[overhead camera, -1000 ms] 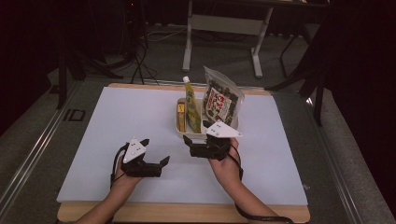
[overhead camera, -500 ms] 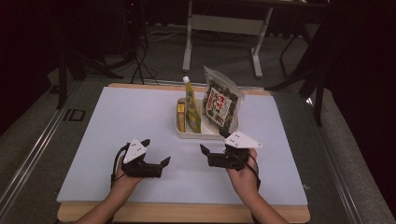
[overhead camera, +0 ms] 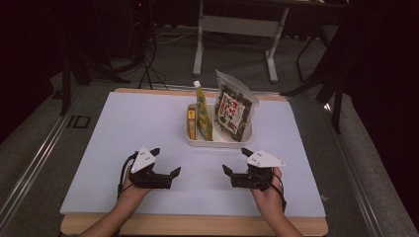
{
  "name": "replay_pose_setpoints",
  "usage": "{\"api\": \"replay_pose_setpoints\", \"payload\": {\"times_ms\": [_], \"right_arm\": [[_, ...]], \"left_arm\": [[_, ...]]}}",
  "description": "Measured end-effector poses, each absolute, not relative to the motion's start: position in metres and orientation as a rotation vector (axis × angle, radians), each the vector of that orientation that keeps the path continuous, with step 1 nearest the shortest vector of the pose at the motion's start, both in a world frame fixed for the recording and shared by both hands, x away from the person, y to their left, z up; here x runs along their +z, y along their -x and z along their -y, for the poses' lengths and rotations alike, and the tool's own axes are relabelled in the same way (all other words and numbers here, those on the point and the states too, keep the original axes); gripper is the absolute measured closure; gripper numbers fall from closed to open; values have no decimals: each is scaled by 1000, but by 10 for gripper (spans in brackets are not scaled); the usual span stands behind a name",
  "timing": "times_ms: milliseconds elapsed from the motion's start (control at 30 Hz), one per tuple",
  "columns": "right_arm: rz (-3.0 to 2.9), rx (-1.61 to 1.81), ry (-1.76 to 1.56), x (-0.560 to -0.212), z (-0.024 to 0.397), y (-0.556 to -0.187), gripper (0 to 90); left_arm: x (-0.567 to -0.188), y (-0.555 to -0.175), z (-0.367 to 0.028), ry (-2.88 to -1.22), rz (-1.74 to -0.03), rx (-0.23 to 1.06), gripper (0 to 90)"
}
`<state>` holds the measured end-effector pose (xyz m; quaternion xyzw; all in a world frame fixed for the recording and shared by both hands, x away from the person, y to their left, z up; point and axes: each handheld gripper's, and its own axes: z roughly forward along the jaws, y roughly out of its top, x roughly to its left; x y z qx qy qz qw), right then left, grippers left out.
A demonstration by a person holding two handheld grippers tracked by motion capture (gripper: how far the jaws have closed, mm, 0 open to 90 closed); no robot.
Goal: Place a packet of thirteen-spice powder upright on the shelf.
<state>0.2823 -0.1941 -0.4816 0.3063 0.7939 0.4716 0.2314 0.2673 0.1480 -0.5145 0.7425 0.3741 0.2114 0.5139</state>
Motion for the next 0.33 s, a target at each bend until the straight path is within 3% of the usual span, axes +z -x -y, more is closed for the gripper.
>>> {"api": "replay_pose_setpoints", "payload": {"times_ms": [333], "right_arm": [[-2220, 1243, -830, -488, 192, -288, 129]], "left_arm": [[-514, -268, -149, -1785, -892, 498, 17]]}}
